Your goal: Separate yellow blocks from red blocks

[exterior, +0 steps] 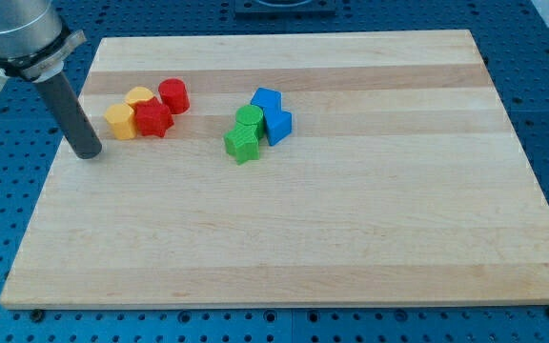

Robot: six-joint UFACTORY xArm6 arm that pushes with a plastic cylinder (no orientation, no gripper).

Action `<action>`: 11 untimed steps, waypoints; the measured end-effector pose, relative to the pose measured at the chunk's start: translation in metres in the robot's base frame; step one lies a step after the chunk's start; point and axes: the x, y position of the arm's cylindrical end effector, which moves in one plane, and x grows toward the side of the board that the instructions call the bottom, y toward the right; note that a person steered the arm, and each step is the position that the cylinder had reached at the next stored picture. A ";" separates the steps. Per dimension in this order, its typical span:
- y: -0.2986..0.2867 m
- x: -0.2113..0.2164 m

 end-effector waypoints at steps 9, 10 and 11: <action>0.059 -0.046; 0.065 -0.075; 0.070 -0.100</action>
